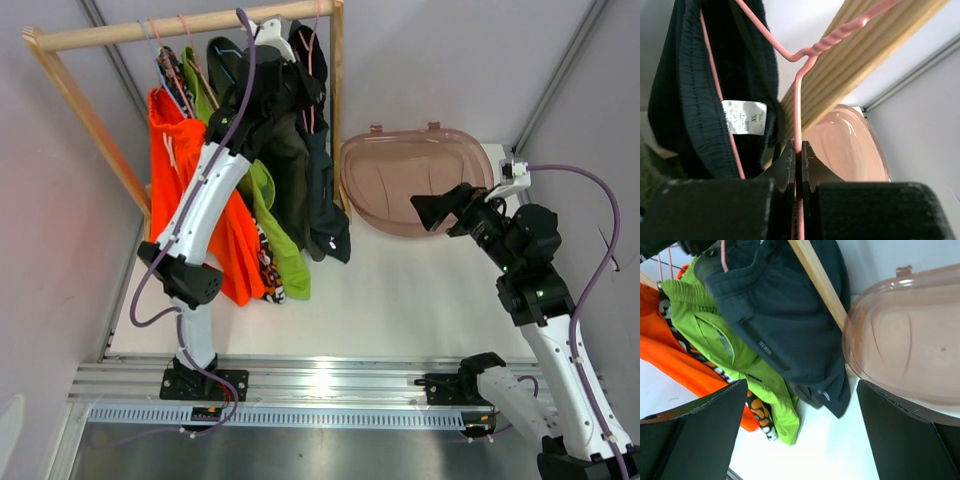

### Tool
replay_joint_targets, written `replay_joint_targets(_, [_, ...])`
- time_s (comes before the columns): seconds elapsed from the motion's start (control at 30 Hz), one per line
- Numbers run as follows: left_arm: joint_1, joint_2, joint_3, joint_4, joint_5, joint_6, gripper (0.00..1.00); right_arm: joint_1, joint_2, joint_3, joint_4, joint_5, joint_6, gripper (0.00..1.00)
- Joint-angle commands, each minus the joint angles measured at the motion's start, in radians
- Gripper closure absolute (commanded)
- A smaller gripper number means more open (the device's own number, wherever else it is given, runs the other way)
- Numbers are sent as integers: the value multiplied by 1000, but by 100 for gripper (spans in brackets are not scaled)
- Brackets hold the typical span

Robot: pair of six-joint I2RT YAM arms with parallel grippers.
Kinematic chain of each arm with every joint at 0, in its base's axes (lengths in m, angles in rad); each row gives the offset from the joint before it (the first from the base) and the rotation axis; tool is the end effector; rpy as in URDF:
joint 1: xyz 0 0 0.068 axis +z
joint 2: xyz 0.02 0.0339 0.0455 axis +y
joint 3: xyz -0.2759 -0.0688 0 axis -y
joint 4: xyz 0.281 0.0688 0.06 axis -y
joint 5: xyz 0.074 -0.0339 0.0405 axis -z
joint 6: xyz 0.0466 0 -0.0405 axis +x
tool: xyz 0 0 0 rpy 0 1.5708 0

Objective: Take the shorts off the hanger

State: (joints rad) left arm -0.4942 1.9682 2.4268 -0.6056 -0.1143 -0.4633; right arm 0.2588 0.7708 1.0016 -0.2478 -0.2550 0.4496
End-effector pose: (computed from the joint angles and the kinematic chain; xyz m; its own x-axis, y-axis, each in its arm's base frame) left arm 0.4173 -0.2188 0.5285 -0.2816 -0.3526 -0.8924 0.2751 0.8613 -0.4271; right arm 0.1913 0.0628 0.4264 -0.2284 0.3746 -0.8986 -0.4355 0.7862 0.4384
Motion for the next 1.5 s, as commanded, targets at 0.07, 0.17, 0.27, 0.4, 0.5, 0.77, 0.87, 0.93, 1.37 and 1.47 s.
replay_joint_targets(0.07, [-7, -172, 18, 43, 90, -41, 100, 26, 73, 100, 139, -59, 72, 1])
replay_joint_targets(0.17, [-9, -206, 12, 27, 107, -81, 100, 94, 142, 165, 147, -55, 54, 1])
replay_joint_targets(0.27, [-9, -236, -2, 41, 146, -106, 100, 189, 227, 268, 93, -1, 6, 1])
replay_joint_targets(0.4, [-9, -250, -14, 35, 153, -124, 100, 263, 307, 354, 42, 34, -25, 1])
replay_joint_targets(0.5, [-10, -282, -81, 47, 156, -139, 100, 347, 334, 377, 18, 80, -44, 1])
replay_joint_targets(0.77, [-26, -351, -250, 133, 123, -170, 100, 637, 401, 396, 39, 290, -72, 1])
replay_joint_targets(0.87, [-29, -347, -244, 130, 120, -179, 100, 729, 442, 413, 48, 370, -94, 0])
replay_joint_targets(0.93, [-30, -350, -241, 127, 125, -198, 100, 769, 464, 420, 59, 425, -104, 1])
replay_joint_targets(1.37, [-50, -489, -376, 165, 136, -258, 100, 830, 616, 436, 125, 700, -150, 2])
replay_joint_targets(1.47, [-50, -522, -400, 167, 136, -252, 100, 850, 616, 425, 142, 770, -161, 9])
